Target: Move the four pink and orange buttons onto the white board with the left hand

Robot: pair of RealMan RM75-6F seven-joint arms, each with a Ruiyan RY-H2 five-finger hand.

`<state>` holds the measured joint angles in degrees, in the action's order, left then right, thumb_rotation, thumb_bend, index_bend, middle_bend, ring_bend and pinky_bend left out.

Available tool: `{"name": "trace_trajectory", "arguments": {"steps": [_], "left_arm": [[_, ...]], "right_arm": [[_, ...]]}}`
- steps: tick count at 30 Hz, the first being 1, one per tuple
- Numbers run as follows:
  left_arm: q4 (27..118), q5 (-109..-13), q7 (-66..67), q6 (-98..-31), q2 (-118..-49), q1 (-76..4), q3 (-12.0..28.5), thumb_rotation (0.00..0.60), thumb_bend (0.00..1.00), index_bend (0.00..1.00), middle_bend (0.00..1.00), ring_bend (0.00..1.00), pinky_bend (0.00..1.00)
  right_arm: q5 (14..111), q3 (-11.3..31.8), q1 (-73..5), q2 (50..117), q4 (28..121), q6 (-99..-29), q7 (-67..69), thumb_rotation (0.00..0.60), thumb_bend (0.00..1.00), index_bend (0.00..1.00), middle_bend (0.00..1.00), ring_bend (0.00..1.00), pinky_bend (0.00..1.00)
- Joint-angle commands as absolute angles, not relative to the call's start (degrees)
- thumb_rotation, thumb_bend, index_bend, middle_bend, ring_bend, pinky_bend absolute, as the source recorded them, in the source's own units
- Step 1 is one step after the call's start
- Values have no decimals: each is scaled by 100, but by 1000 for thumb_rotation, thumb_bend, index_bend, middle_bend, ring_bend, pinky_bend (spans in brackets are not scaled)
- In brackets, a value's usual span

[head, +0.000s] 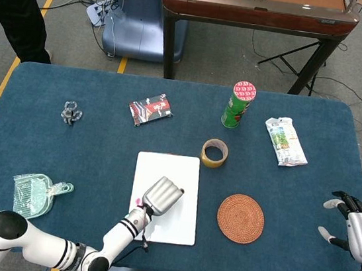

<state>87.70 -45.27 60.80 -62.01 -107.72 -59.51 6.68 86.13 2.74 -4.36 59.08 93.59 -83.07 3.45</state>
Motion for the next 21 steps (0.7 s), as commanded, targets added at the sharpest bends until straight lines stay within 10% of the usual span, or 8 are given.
{"name": "trace_trajectory", "arguments": {"steps": [1,21], "left_arm": [[8752,-4544,6105,-6208,-10769,-5955,640,600,357,569,1000,1000,1000],[8767,-4553,6260,-6333,-10730,-5910,537,600,358,361,1000,1000,1000]], "right_arm": [[8615,274,-434,5910,9358,-8310,343,600,10,404,261,244,321],[8615,275,-434,5912,9353,-8302,339,600,10,404,261,244,321]]}}
